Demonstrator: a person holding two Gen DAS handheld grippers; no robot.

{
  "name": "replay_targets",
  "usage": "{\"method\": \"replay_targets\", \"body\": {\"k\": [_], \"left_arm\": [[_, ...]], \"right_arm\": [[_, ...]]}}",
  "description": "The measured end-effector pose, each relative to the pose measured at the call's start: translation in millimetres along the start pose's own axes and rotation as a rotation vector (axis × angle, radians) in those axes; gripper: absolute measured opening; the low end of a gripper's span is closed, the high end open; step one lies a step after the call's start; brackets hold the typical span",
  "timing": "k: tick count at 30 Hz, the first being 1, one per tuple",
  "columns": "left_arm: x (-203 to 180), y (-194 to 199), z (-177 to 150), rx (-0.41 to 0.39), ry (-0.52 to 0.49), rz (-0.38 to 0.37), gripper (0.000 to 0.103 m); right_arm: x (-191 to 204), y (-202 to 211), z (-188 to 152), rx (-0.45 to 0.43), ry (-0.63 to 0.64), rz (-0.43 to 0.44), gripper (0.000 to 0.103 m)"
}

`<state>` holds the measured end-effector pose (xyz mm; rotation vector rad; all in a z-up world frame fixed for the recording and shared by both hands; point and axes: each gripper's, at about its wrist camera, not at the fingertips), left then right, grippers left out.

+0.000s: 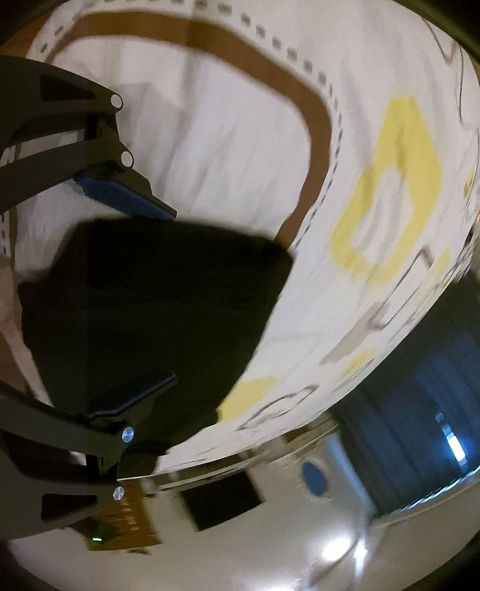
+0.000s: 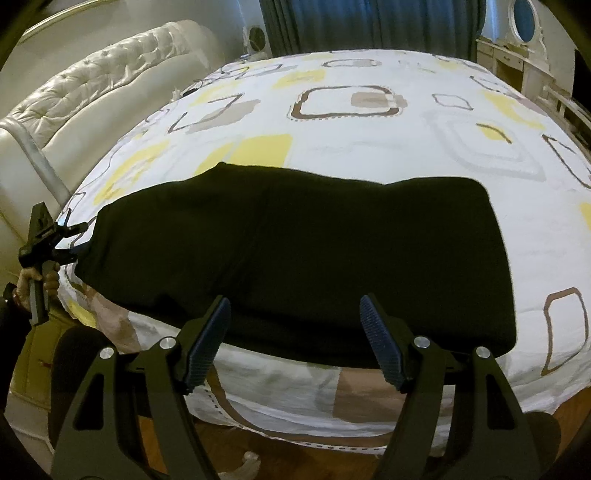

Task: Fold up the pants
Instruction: 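Grasp the end of the folded trousers with the left tool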

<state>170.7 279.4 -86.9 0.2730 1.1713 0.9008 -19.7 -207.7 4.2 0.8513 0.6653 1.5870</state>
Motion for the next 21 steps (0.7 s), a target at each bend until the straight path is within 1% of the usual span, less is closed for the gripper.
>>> {"method": "replay_targets", "body": {"k": [2, 3, 5, 7, 10, 13, 14, 15, 16, 17, 18, 20, 21], "left_arm": [[-1.7, -2.8, -1.8, 0.022, -0.021, 0.0, 0.08], [1.6, -2.4, -1.7, 0.03, -0.007, -0.009, 0.08], [11.7, 0.2, 0.7, 0.041, 0.039, -0.058, 0.084], [15.1, 1.5, 1.4, 0.049, 0.038, -0.093, 0.087], [13.7, 6.4, -2.5, 0.058, 0.015, -0.09, 0.087], [13.8, 7.5, 2.3, 0.043, 0.056, -0.089, 0.086], [10.5, 5.7, 2.4, 0.042, 0.048, -0.081, 0.077], [5.5, 2.2, 1.8, 0.049, 0.019, -0.055, 0.068], [4.2, -1.4, 2.4, 0.06, -0.003, -0.02, 0.048], [4.1, -2.2, 0.0, 0.068, -0.02, 0.03, 0.035], [5.5, -1.6, -1.6, 0.066, -0.018, 0.032, 0.034], [8.9, 1.2, -2.4, 0.059, 0.005, 0.002, 0.024], [8.5, 1.0, -2.7, 0.061, 0.008, 0.003, 0.024]], "right_arm": [[2.9, -1.5, 0.0, 0.004, 0.006, 0.002, 0.073], [3.2, -1.8, 0.1, 0.005, 0.007, 0.004, 0.073], [4.8, -1.1, 0.0, 0.003, 0.008, 0.009, 0.073], [4.9, -0.9, 0.2, 0.001, 0.006, 0.012, 0.073], [4.7, -1.1, 0.0, 0.002, 0.0, 0.022, 0.073], [3.6, -1.9, 0.2, 0.008, 0.0, 0.023, 0.073], [2.4, -1.7, 0.3, 0.009, -0.005, 0.027, 0.073], [1.2, -1.5, 0.4, 0.01, -0.011, 0.031, 0.073], [-0.1, -1.1, 0.6, 0.009, -0.019, 0.033, 0.073], [-0.7, -0.8, 0.8, 0.008, -0.023, 0.034, 0.073], [-1.2, -0.8, 1.1, 0.007, -0.025, 0.034, 0.073], [-1.7, -1.0, 1.2, 0.005, -0.025, 0.031, 0.073], [-1.8, -1.2, 1.1, 0.005, -0.025, 0.032, 0.073]]}}
Point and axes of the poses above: each gripper's, at about its wrist camera, not at the fingertips, and y roughly against the way its jaws point, x to its left, z to its top, and after that the axes turned 2 degrees about -z, right-handed
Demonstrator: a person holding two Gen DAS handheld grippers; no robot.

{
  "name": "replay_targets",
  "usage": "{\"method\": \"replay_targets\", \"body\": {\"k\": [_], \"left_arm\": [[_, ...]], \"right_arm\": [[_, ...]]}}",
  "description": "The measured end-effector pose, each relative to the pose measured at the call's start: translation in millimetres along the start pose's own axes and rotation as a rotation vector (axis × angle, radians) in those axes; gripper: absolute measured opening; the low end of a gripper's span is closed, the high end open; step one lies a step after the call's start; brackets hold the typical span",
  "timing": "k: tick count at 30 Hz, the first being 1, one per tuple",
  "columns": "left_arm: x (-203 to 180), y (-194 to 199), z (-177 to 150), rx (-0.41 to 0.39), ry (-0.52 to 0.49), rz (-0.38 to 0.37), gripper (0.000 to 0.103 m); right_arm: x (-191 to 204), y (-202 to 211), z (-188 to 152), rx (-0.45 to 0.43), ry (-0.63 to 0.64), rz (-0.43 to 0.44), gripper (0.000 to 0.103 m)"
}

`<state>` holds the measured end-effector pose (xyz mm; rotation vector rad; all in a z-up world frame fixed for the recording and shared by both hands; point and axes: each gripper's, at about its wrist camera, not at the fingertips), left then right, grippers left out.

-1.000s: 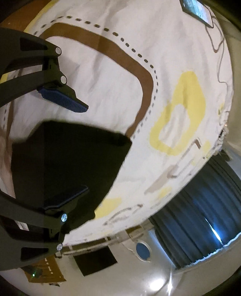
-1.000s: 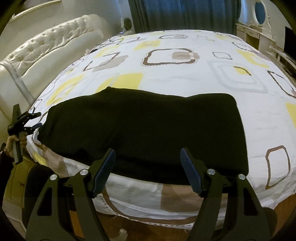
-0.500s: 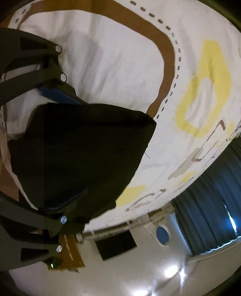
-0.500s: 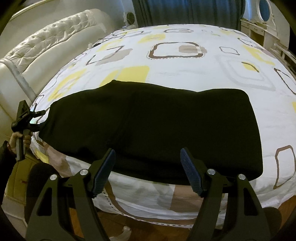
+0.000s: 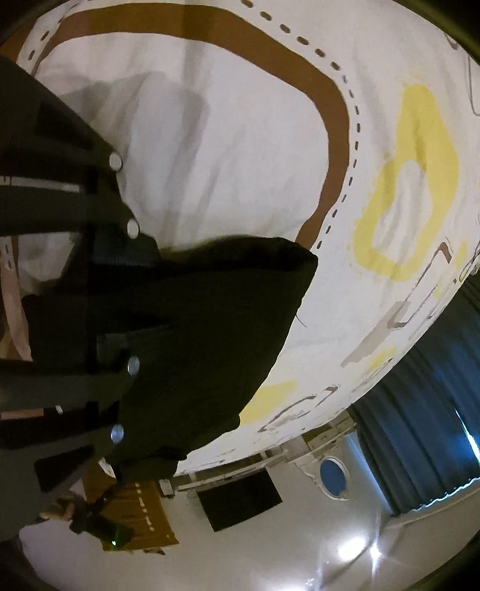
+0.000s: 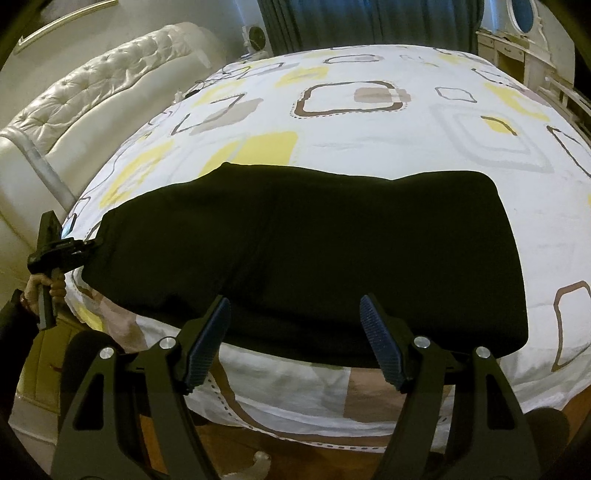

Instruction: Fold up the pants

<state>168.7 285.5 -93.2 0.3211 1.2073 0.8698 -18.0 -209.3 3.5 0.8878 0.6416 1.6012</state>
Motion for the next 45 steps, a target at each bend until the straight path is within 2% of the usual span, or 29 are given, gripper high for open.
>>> {"method": "replay_targets", "body": {"k": [5, 18, 26, 33, 39, 42, 43, 45], "left_arm": [[-11.3, 0.5, 6.7, -0.002, -0.009, 0.024, 0.014], [-95.5, 5.2, 10.1, -0.06, -0.136, 0.092, 0.011], [-159.5, -12.8, 11.9, -0.074, -0.197, 0.053, 0.011], [-216.4, -34.3, 6.3, -0.051, -0.281, 0.043, 0.011], [-249.6, -56.5, -2.4, -0.014, -0.323, 0.031, 0.011], [-262.9, -65.0, -7.0, 0.004, -0.315, -0.042, 0.011], [-268.4, -67.9, -8.3, 0.008, -0.32, -0.044, 0.011], [-283.0, -77.3, -11.8, 0.018, -0.363, 0.021, 0.011]], "right_arm": [[-2.3, 0.2, 1.1, -0.001, -0.003, -0.001, 0.073], [-10.2, 2.7, 1.7, -0.014, -0.015, 0.007, 0.073], [-18.3, 13.0, 0.0, -0.043, -0.037, 0.009, 0.073], [-33.4, 22.6, -5.0, -0.067, -0.072, 0.014, 0.073], [-48.0, 30.5, -9.5, -0.087, -0.107, 0.016, 0.073], [-54.9, 33.6, -12.0, -0.095, -0.122, 0.016, 0.073], [-57.3, 34.4, -12.6, -0.097, -0.128, 0.016, 0.073], [-62.7, 36.2, -14.3, -0.103, -0.143, 0.017, 0.073]]}}
Point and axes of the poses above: each gripper's, at about its wrist camera, not at the fingertips, and y roughly against the way its jaws point, x to its left, z to its top, and after that the axes turned 2 degrees about -z, right-handed
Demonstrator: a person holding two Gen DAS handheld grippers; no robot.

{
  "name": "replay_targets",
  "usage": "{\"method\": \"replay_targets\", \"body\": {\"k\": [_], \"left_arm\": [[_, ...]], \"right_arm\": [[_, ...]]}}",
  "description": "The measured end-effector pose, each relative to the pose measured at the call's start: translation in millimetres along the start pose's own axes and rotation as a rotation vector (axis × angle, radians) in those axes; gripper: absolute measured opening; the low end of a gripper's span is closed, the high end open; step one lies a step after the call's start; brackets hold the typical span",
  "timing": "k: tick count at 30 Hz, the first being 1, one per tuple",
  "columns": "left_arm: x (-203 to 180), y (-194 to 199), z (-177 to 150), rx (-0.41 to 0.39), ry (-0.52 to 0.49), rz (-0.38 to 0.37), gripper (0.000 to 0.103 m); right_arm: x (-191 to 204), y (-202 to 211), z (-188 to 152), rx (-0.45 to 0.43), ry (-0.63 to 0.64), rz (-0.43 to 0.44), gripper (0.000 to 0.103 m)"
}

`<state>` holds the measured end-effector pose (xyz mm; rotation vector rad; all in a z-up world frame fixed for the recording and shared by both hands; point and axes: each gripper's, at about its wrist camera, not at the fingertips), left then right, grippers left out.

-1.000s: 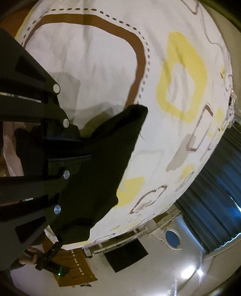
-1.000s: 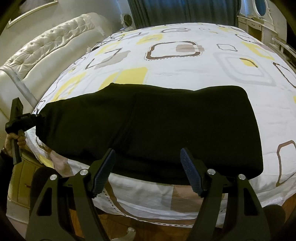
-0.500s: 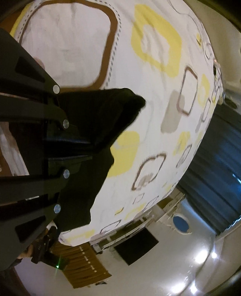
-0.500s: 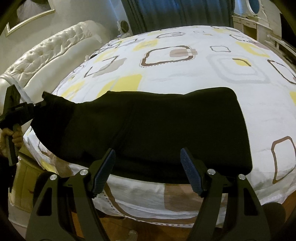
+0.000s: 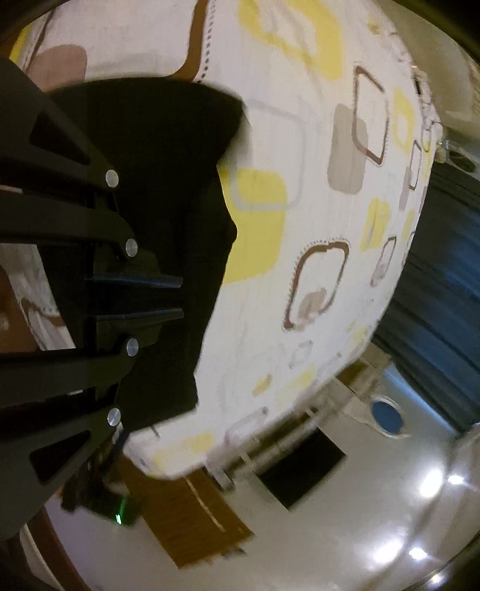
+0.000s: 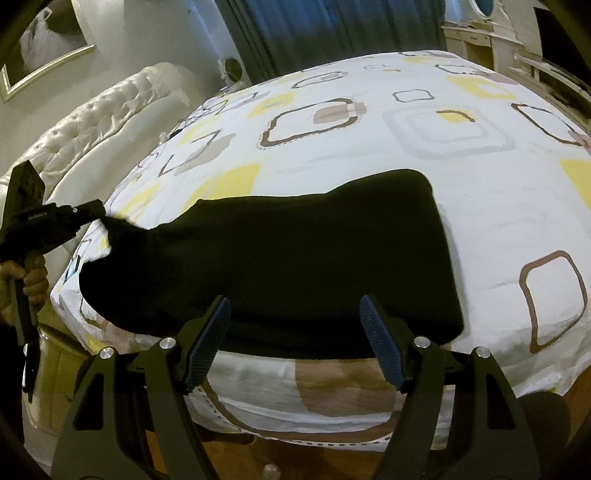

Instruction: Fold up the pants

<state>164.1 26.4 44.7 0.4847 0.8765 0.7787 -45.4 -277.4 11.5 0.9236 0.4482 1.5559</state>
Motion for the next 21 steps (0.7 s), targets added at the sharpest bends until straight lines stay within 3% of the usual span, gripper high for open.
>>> {"method": "replay_targets", "body": {"k": [5, 10, 12, 14, 16, 21], "left_arm": [[-12.9, -13.5, -4.5, 0.012, -0.032, 0.038, 0.011], [8.9, -1.6, -14.7, 0.002, 0.006, 0.066, 0.013], [31.2, 11.7, -21.0, -0.019, 0.033, 0.091, 0.019], [55.6, 24.9, -27.9, -0.03, 0.06, 0.091, 0.043], [89.9, 39.5, -36.4, -0.03, 0.113, 0.083, 0.054], [171.6, 72.7, -55.8, -0.047, 0.242, 0.156, 0.055]], "right_arm": [[-9.0, 5.9, -1.3, -0.012, -0.017, -0.002, 0.073], [-17.4, 4.7, -2.6, -0.008, -0.041, -0.005, 0.073], [-16.8, 2.4, -3.2, -0.001, -0.041, -0.003, 0.073], [-14.7, 0.4, -3.8, 0.005, -0.033, -0.004, 0.073], [-12.8, -1.7, -4.5, 0.011, -0.025, -0.006, 0.073], [-5.0, -9.5, -4.3, 0.032, -0.007, -0.019, 0.073]]}}
Point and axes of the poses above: each gripper's, at about its wrist camera, not at the fingertips, and y roughly against the way its jaws point, x to its left, z to its top, and after that the axes turned 2 degrees about -z, right-handed
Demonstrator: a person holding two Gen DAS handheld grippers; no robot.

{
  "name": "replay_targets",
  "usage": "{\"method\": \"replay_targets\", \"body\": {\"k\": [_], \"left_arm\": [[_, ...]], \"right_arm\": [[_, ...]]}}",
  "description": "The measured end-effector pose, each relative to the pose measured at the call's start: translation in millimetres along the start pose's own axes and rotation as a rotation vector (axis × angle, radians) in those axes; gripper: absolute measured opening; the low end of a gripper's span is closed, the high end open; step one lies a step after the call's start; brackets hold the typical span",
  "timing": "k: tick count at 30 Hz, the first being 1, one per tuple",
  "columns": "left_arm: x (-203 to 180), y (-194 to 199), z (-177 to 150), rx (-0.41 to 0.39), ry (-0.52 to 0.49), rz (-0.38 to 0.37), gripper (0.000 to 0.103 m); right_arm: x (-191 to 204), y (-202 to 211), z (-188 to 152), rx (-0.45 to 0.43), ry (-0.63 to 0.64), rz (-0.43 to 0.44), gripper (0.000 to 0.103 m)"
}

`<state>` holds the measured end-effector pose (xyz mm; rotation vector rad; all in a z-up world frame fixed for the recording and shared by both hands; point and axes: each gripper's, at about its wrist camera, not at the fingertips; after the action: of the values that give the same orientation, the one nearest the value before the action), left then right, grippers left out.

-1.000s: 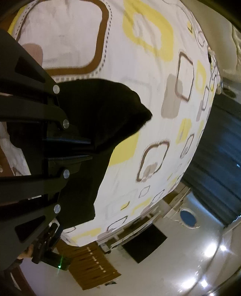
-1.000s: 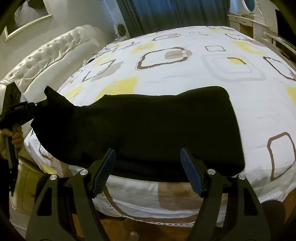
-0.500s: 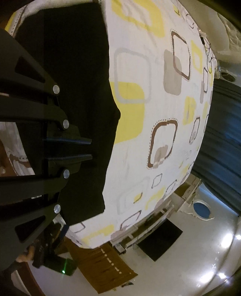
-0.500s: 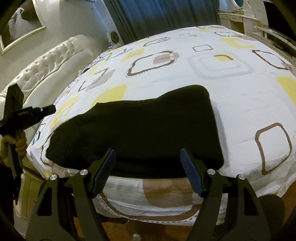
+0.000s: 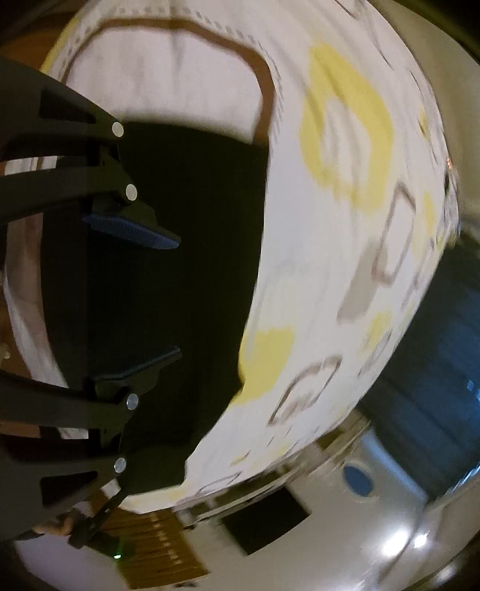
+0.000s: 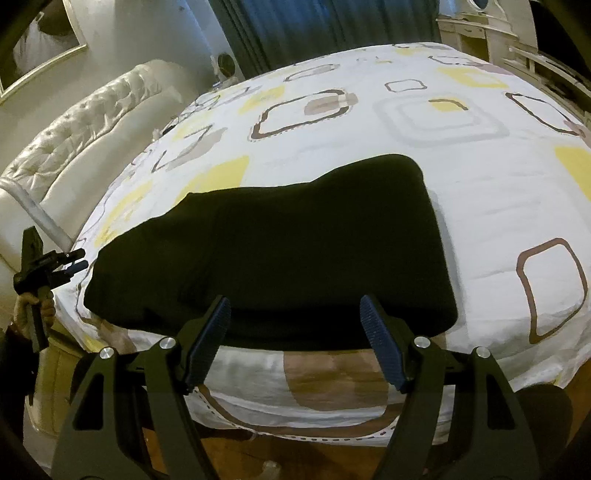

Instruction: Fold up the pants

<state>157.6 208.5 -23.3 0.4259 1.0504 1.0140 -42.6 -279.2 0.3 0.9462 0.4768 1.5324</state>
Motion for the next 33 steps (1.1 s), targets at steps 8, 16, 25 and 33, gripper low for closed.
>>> {"method": "replay_targets", "body": {"k": [8, 16, 25, 33], "left_arm": [[83.8, -5.1, 1.9, 0.052, 0.168, -0.066, 0.055], [107.5, 1.4, 3.6, 0.063, 0.195, -0.079, 0.055], [101.6, -19.8, 10.6, 0.182, 0.202, -0.183, 0.064], [94.0, -30.6, 10.0, 0.199, 0.213, -0.25, 0.067]], "right_arm": [[15.1, -10.5, 3.0, 0.032, 0.036, -0.01, 0.073], [23.2, -9.8, 9.6, 0.035, 0.05, -0.008, 0.073], [34.9, -20.7, 8.4, 0.067, 0.053, 0.022, 0.073], [34.5, -20.2, 9.5, 0.067, 0.047, 0.026, 0.073]]}}
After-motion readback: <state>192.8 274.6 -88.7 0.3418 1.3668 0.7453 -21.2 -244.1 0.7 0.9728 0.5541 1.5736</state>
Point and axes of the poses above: each gripper's, at about its wrist camera, not at the fingertips, and y roughly against the way its jaws point, x to its left, z to its top, and after that the axes turned 2 degrees about -z, right-handed
